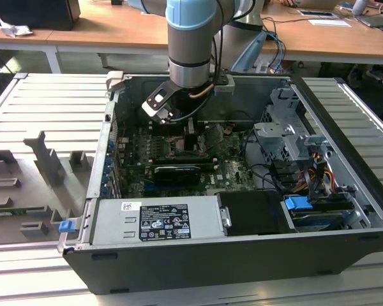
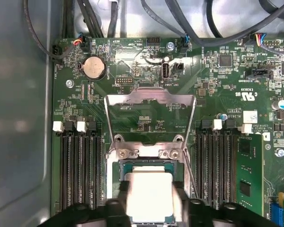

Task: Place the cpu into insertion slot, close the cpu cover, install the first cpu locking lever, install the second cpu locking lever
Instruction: 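Place the cpu into insertion slot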

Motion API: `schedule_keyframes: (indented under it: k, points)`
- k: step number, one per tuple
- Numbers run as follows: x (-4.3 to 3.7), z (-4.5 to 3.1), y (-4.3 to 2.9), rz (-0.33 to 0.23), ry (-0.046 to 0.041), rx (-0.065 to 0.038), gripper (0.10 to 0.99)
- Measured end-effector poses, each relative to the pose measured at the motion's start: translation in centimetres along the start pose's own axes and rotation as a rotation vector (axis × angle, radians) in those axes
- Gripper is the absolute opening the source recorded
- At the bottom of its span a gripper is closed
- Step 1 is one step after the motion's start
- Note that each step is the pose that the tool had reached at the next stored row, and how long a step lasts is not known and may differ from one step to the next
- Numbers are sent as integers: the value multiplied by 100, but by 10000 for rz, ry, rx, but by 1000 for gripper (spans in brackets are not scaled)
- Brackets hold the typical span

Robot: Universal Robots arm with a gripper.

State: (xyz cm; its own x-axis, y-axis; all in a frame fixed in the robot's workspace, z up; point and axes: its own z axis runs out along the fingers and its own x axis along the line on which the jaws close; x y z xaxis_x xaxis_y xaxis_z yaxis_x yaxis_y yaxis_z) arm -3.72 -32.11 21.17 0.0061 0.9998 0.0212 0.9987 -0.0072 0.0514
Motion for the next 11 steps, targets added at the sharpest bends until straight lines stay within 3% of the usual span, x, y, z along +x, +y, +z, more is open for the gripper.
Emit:
schedule_keyframes:
  k: [1, 5, 11]
  points:
    - [0, -12, 1, 1, -1, 8, 353]
    - [1, -41, 4, 0, 0, 15, 110]
    - [2, -77, 6, 0, 1, 15, 106]
